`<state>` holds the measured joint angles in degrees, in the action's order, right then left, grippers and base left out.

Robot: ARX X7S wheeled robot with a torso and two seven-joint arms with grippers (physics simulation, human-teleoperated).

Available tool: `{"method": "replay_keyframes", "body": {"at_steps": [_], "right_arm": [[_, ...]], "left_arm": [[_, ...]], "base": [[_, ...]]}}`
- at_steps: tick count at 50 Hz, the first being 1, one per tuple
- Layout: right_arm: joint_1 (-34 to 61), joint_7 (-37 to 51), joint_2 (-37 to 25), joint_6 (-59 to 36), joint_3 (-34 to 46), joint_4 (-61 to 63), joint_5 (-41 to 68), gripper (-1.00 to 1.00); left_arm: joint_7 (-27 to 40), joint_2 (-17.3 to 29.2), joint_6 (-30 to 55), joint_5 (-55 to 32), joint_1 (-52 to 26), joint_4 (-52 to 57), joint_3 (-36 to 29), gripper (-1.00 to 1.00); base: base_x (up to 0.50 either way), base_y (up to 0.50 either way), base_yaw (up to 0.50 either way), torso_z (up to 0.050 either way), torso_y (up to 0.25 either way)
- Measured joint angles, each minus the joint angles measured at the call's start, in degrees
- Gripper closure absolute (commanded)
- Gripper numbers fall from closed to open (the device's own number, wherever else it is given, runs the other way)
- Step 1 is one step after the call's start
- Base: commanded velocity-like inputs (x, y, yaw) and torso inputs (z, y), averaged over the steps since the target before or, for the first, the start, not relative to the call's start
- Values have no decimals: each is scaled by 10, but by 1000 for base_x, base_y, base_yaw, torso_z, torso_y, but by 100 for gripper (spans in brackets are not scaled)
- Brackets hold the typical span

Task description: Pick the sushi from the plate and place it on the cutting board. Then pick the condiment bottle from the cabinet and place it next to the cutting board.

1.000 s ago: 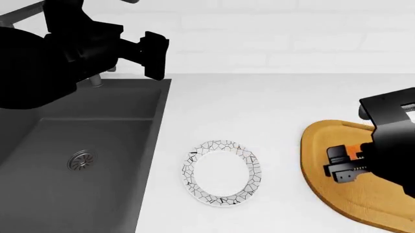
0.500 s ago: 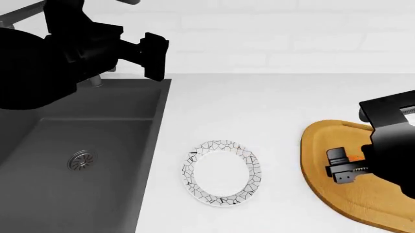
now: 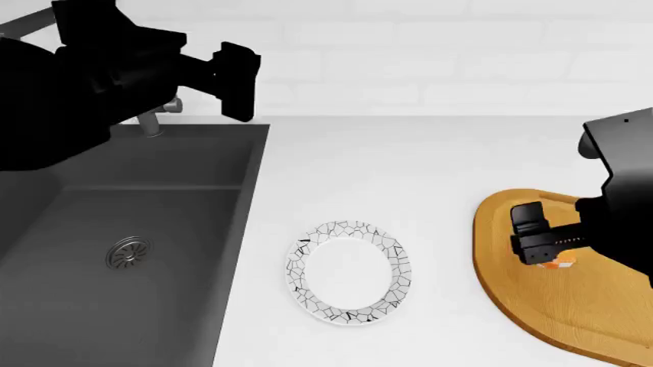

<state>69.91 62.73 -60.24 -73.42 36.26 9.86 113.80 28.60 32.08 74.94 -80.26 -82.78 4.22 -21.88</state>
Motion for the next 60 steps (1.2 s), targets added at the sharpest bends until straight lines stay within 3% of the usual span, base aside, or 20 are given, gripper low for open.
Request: {"method": "replay_keyframes", "body": {"at_steps": [19,42,51,60], "right_arm": [[-24,-11,14,83,-65,126,4,-100],[11,7,77,99,-50,146,-2,-100],[19,10,84,101,-47,152,1,-100],[16,7,87,107,-50,164,1,-100]], "left_arm": [[86,14,8,-48,-74,49,38,-100],[251,27,-1,-163,-214,99,90,-100],[241,6,-10,-125,-286,51,72,-100],[179,-25,-37,-26,-374,-46,24,-100]], "base": [[0,0,0,0,0],[0,0,0,0,0],[0,0,0,0,0],[0,0,0,0,0]]}}
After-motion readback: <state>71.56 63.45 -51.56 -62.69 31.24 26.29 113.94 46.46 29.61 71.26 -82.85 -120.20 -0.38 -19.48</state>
